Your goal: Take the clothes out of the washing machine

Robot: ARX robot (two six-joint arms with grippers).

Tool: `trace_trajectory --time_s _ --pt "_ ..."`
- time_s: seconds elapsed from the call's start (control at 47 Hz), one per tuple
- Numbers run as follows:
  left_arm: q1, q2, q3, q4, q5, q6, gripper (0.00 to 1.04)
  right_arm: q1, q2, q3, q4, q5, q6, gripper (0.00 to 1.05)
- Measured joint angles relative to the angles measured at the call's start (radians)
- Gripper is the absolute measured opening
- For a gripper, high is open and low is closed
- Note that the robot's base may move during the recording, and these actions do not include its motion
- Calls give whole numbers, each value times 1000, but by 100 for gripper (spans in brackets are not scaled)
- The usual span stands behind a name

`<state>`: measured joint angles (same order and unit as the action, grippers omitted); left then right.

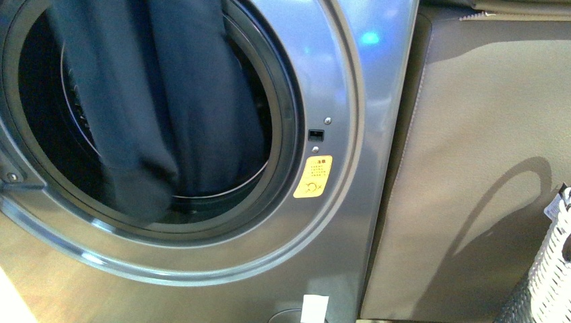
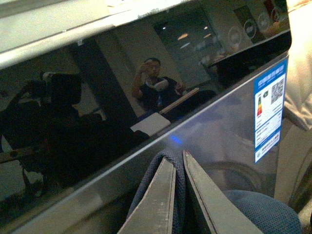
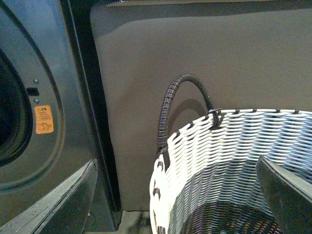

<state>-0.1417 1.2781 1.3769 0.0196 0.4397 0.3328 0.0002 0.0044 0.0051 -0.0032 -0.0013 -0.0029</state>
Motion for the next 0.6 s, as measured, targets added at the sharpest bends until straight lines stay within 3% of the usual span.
trace_trajectory --time_s 0.596 --pt "-122 161 510 -251 -63 26 6 0 0 0 0 0 0 97"
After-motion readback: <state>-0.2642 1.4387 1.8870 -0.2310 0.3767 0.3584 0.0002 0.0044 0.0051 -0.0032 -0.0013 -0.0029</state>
